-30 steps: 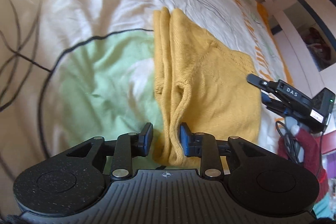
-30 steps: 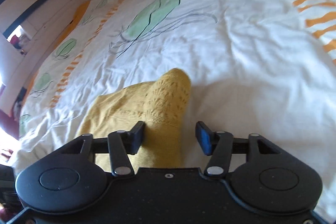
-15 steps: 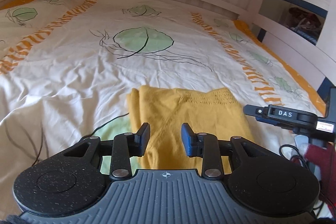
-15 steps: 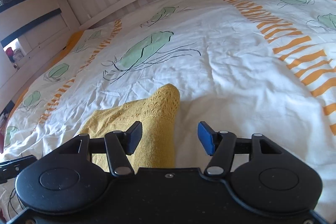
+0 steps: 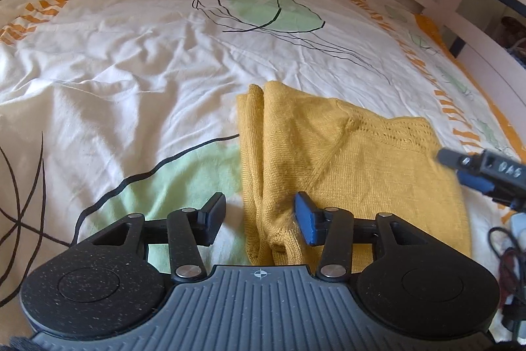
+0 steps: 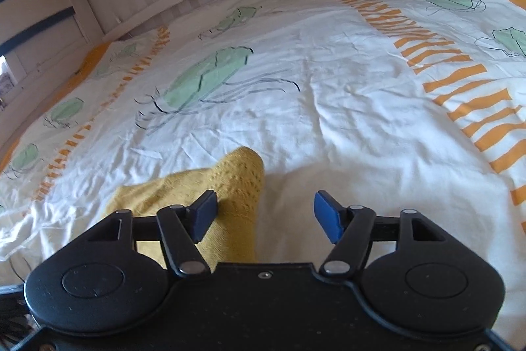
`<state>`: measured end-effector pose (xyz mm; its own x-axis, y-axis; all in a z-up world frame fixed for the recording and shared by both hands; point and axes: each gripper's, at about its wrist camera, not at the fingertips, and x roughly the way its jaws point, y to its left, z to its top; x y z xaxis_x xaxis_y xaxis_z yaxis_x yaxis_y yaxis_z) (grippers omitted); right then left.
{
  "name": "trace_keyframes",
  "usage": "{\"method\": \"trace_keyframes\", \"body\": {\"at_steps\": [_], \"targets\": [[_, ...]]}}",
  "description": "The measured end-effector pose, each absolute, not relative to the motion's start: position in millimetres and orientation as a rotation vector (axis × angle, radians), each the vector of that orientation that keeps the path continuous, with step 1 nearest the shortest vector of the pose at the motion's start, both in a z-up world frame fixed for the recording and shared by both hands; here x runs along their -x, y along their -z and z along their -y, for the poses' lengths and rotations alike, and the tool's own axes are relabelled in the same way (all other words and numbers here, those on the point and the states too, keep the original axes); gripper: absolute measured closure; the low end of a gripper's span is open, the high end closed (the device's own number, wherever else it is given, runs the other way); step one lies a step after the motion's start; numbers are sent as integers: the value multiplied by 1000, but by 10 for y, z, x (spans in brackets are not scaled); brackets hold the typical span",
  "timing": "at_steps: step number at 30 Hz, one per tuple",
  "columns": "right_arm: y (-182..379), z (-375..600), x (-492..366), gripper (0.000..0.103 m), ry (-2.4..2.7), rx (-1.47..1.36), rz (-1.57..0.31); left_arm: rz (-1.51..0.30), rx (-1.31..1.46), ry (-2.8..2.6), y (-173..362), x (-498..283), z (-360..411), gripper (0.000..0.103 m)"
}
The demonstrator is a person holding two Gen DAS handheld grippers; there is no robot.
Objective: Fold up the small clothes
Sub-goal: 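Open the left tool and pull both tools back from the sweater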
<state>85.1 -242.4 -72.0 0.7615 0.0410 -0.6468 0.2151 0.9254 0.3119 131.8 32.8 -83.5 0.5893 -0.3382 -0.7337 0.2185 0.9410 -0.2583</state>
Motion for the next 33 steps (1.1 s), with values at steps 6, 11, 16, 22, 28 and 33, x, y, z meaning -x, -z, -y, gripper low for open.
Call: {"method": "trace_keyframes", "body": {"at_steps": [6, 11, 16, 22, 28, 33], "targets": [[920, 2362, -924, 13, 142, -265, -745, -879, 140, 321, 828, -1306, -323, 54], [741, 2386, -766, 12, 134, -302, -696, -862, 109, 312, 765, -1247, -320, 49], [569, 2243, -532, 7, 99, -252, -666, -821, 82, 308, 676, -1089, -321, 45], [833, 2182, -558, 1, 128, -201, -755, -805, 54, 279, 596, -914, -322, 21], [527, 2183, -371, 0, 124, -223, -689, -757, -12, 240, 375, -698, -276, 10], [267, 2093, -108, 0, 88, -231, -671, -712, -60, 220, 123, -478, -184, 9]]}}
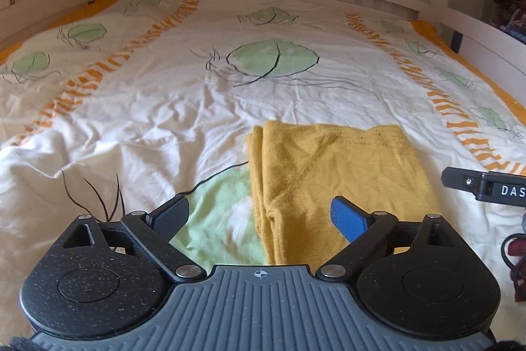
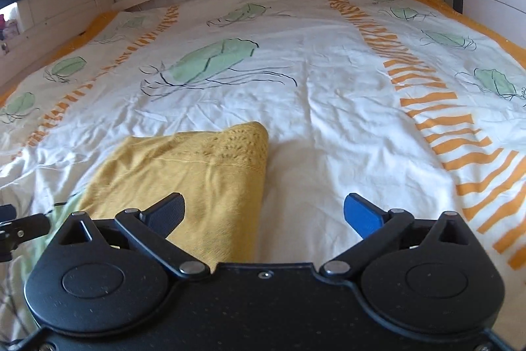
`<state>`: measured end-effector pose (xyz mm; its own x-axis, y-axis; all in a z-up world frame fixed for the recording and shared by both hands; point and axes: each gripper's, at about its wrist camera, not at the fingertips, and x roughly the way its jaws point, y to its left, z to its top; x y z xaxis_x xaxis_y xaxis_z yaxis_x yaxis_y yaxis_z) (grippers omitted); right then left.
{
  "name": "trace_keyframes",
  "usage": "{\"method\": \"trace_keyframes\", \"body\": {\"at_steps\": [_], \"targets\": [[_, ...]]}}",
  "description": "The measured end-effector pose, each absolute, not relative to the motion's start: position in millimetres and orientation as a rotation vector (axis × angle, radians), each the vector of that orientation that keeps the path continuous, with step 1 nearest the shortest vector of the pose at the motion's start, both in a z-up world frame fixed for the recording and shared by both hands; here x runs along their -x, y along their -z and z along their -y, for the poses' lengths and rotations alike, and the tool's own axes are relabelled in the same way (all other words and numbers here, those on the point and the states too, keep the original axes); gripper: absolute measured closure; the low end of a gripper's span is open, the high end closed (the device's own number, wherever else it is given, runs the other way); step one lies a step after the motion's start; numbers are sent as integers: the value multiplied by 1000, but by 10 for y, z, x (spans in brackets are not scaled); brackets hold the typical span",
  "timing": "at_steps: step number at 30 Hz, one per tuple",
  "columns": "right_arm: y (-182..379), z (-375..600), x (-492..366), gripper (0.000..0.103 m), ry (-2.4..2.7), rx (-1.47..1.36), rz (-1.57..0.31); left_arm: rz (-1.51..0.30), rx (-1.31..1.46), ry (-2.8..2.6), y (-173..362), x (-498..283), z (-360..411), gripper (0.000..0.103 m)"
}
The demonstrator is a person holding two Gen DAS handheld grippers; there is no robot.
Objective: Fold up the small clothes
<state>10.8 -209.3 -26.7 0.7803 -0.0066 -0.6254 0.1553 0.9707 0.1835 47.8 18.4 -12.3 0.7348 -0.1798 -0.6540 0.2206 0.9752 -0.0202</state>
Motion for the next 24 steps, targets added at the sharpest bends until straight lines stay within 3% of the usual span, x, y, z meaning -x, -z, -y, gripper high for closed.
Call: {"method": "trace_keyframes", "body": {"at_steps": [11, 24], "targets": [[148, 1956, 374, 1, 60, -239, -754, -745, -217, 105, 9, -174, 40, 10], [139, 1888, 448, 1, 123, -224, -798, -854, -155, 84, 128, -188, -67, 10]]}}
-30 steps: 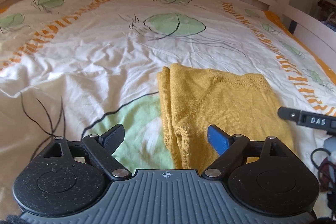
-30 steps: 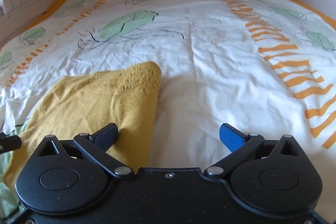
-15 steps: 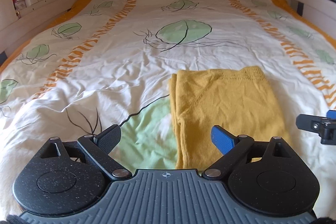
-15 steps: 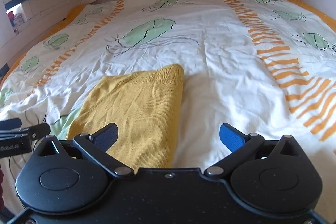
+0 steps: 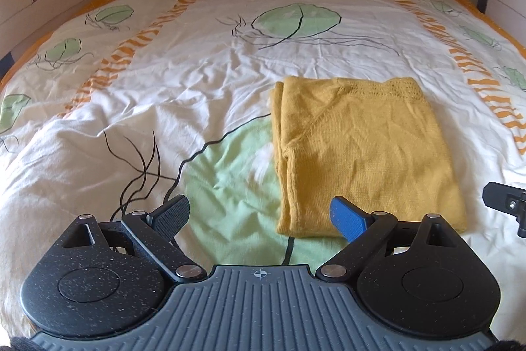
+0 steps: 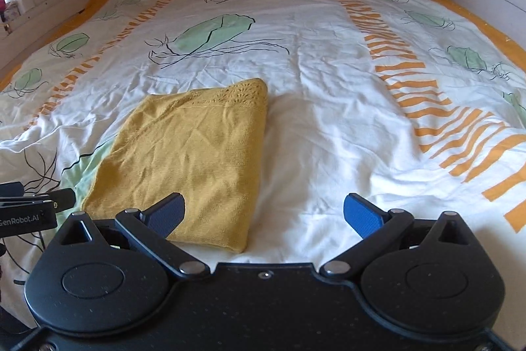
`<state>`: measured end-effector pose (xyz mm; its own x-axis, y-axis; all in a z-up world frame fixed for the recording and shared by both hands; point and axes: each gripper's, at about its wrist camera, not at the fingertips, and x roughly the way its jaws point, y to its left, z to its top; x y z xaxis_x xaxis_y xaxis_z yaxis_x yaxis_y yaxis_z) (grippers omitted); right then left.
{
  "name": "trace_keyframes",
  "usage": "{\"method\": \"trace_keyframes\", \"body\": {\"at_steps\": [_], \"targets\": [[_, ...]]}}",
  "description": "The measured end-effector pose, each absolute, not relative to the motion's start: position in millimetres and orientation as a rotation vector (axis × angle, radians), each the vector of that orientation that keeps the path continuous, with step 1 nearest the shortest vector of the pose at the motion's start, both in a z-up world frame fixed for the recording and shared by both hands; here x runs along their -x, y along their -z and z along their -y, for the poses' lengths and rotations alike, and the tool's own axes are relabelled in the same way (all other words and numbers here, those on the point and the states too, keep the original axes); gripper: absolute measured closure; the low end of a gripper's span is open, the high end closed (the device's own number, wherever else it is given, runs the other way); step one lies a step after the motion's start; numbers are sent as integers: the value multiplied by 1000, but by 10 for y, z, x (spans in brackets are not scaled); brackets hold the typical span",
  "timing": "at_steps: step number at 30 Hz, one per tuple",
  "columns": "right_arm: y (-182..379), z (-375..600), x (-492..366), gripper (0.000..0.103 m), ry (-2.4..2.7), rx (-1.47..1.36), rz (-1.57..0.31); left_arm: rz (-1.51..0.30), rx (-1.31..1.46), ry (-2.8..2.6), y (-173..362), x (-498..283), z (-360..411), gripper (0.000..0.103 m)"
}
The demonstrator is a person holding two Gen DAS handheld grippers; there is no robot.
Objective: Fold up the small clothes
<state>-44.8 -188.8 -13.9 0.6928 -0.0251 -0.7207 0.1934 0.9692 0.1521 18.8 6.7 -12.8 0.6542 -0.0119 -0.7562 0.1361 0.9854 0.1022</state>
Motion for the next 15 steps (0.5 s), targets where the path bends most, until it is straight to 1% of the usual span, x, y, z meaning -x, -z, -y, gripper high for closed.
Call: {"method": "trace_keyframes", "body": {"at_steps": [15], "targets": [[200, 1797, 394, 1, 79, -226, -846, -903, -125, 93, 202, -220, -145, 10]]}}
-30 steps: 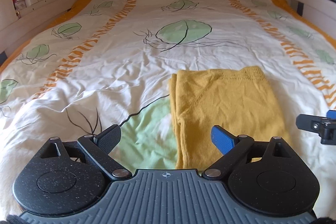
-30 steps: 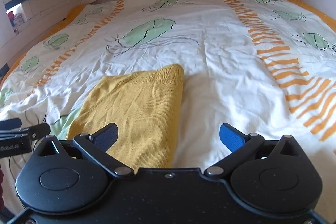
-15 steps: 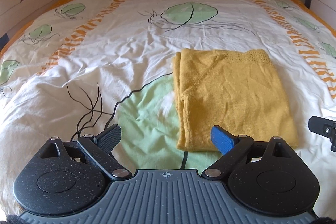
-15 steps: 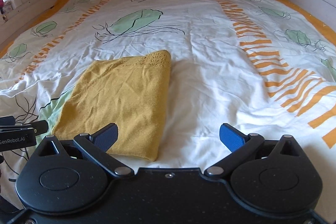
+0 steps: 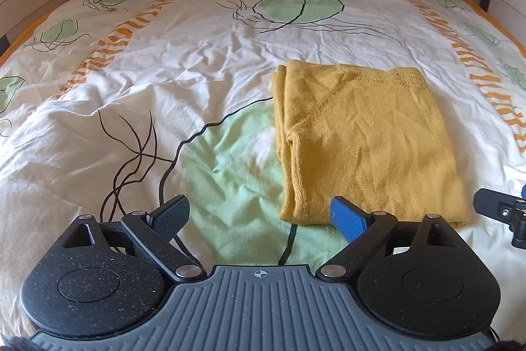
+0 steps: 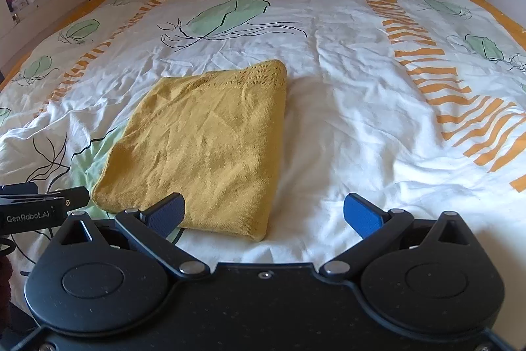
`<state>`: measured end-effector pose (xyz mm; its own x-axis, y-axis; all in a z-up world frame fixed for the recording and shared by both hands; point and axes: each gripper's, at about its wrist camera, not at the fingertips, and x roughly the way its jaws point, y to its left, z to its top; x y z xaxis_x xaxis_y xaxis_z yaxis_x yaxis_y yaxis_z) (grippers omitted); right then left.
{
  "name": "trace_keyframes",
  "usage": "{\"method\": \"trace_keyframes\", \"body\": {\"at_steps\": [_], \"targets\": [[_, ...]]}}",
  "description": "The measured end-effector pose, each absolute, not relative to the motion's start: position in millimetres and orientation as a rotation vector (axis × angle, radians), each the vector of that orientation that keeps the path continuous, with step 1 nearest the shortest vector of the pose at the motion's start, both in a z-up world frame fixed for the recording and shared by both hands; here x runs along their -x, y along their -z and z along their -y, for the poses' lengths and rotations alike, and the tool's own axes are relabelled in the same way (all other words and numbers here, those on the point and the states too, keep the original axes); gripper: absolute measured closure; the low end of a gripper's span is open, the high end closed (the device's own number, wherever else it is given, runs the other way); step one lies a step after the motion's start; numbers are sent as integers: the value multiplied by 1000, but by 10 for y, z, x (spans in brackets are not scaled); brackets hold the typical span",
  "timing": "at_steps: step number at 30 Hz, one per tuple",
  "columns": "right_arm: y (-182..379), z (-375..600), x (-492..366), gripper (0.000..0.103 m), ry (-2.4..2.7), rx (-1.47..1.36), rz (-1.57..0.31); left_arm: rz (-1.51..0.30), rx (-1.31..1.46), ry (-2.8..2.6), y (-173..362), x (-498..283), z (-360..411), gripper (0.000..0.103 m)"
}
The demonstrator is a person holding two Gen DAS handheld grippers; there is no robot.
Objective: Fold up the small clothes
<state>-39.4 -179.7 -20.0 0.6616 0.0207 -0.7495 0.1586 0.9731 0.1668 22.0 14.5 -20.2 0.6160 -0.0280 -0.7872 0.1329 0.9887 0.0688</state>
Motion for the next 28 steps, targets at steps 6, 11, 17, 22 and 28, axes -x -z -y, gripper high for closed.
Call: {"method": "trace_keyframes", "body": {"at_steps": [6, 11, 17, 22, 28], "targets": [[206, 1774, 375, 1, 68, -224, -854, -910, -117, 95, 208, -240, -168, 10], [212, 1760, 361, 1, 62, -224, -857, -918, -109, 96, 220, -260, -180, 10], [235, 1763, 337, 1, 58, -233, -864, -921, -109, 96, 228, -270, -185, 10], [258, 1765, 321, 1, 55, -240, -865, -922, -107, 93, 238, -285, -196, 10], [286, 1771, 309, 1, 49, -256, -870, -926, -108, 87, 255, -306, -218, 10]]}}
